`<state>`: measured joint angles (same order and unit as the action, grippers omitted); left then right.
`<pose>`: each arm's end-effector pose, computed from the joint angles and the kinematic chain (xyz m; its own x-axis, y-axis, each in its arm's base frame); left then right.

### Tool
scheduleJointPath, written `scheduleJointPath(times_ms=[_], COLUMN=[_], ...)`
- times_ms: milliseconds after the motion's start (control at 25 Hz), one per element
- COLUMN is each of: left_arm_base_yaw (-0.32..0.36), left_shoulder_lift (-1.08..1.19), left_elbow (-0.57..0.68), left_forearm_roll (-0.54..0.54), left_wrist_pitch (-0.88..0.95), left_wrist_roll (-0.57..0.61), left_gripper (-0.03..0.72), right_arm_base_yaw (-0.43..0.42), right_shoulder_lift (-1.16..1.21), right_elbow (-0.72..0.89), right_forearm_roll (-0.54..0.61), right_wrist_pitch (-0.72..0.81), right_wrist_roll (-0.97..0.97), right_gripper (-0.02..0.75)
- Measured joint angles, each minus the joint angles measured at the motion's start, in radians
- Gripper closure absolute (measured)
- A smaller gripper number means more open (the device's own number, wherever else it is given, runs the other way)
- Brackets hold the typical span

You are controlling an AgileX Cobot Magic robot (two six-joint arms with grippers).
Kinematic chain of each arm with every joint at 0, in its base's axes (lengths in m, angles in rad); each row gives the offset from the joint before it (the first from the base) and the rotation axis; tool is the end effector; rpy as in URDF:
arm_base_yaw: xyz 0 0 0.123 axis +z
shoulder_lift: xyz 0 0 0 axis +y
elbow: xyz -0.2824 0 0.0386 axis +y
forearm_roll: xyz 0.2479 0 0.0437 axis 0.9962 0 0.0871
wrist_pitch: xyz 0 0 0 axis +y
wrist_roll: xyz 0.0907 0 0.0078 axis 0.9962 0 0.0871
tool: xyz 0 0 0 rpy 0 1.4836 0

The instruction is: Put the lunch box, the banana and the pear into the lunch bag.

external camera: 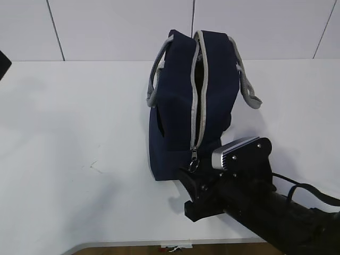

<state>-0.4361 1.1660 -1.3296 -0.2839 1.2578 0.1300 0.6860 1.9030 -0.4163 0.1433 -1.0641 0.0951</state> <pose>0.1796 -0.1105 0.4076 -0.7378 0.3868 -0.5532 0.5690 0.7973 -0.2013 0.2224 0.1674 0.1038 -0.3427 -0.0699 -0.9369 -0.4877 0.8655 0.1138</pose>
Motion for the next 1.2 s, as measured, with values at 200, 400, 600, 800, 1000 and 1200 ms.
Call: scheduleJointPath(times_ms=[200, 400, 600, 800, 1000, 1200], left_arm_base_yaw=[0.000, 0.000, 0.000, 0.000, 0.000, 0.000], left_shoulder_lift=[0.000, 0.000, 0.000, 0.000, 0.000, 0.000], left_elbow=[0.000, 0.000, 0.000, 0.000, 0.000, 0.000], left_forearm_roll=[-0.004, -0.009, -0.008, -0.008, -0.008, -0.008], left_wrist_pitch=[0.000, 0.000, 0.000, 0.000, 0.000, 0.000], left_wrist_roll=[0.000, 0.000, 0.000, 0.000, 0.000, 0.000], left_gripper=[0.399, 0.399, 0.399, 0.399, 0.399, 0.399], right_arm_base_yaw=[0.000, 0.000, 0.000, 0.000, 0.000, 0.000], right_shoulder_lift=[0.020, 0.020, 0.020, 0.020, 0.020, 0.020], right_elbow=[-0.011, -0.011, -0.013, -0.013, -0.013, -0.013], right_forearm_roll=[-0.014, -0.021, -0.062, -0.068, -0.070, -0.068], right_wrist_pitch=[0.000, 0.000, -0.004, -0.034, -0.046, -0.046], right_wrist_roll=[0.000, 0.000, 0.000, 0.000, 0.000, 0.000], right_gripper=[0.291, 0.291, 0.291, 0.291, 0.291, 0.291])
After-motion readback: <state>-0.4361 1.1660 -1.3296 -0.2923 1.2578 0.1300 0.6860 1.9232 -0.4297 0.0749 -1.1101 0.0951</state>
